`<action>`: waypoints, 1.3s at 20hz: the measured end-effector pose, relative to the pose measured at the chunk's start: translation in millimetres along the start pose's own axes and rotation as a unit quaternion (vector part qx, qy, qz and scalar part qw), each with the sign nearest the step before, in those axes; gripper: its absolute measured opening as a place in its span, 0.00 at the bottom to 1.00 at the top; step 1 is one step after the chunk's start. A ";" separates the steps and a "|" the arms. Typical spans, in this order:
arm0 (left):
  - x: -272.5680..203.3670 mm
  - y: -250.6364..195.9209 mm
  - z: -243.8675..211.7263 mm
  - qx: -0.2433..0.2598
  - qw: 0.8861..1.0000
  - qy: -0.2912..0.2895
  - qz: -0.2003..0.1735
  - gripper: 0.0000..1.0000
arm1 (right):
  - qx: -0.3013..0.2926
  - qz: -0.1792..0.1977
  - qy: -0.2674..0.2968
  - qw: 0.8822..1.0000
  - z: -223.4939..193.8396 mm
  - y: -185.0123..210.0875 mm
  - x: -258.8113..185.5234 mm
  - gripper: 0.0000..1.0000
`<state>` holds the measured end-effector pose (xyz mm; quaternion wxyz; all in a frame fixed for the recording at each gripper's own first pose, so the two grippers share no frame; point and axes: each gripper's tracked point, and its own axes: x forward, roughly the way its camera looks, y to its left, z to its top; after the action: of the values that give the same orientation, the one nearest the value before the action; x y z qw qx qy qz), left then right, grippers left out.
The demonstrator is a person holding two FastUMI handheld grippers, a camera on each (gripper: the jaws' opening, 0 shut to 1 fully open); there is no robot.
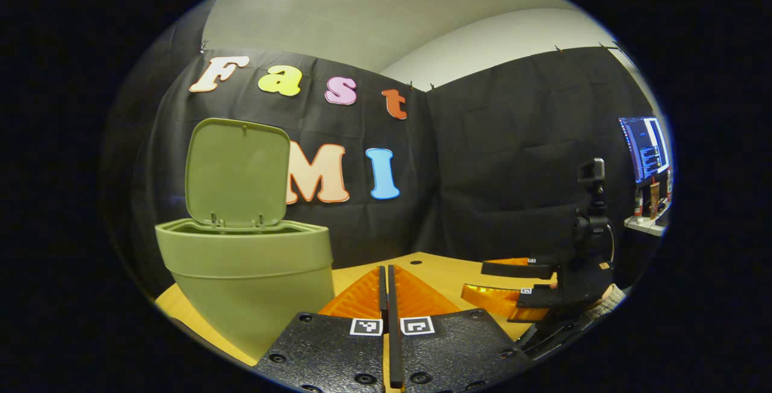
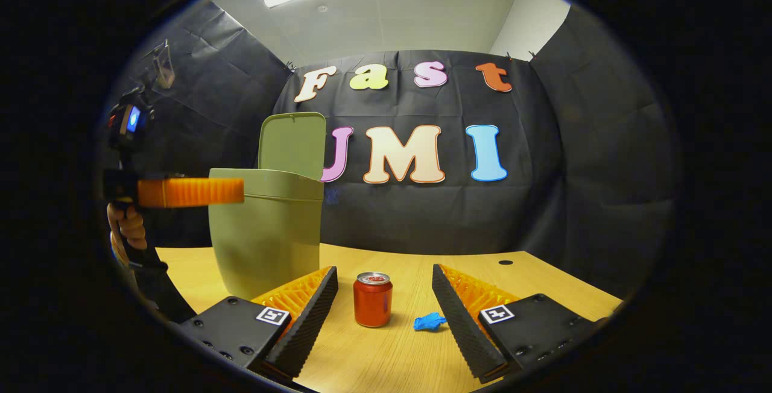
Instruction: Press the lid of the desktop garbage bin to open it, pick up the crumpled paper on the desktop and throw it into the bin, then pick up the pop can on the desktop and drop it into the bin, and finally close the garbage bin lid.
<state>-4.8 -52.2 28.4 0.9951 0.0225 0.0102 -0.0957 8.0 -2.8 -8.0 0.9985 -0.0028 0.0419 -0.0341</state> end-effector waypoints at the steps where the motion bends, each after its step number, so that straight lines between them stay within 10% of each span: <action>1: 0.5 -9.0 -9.2 -0.004 1.000 0.002 -0.015 0.00 | -0.003 -0.004 0.000 1.000 -0.8 -0.2 0.5 0.99; 5: -3.0 -31.9 -45.5 0.005 0.998 0.032 -0.051 0.10 | -0.005 -0.017 0.016 1.000 -6.8 -11.6 5.0 0.99; 11: -2.4 -35.2 -68.1 0.006 0.997 0.040 -0.061 0.83 | -0.013 -0.001 0.100 0.995 -33.4 -45.2 45.5 0.99; 26: 6.8 -13.8 -86.3 -0.018 0.997 0.047 -0.055 0.87 | -0.028 0.053 0.350 0.935 -178.8 -71.6 113.9 0.99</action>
<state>-2.1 -63.1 -58.6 0.9870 0.0089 0.0595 -0.1492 101.5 -82.6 -195.0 0.9206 -0.0167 0.3897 0.0212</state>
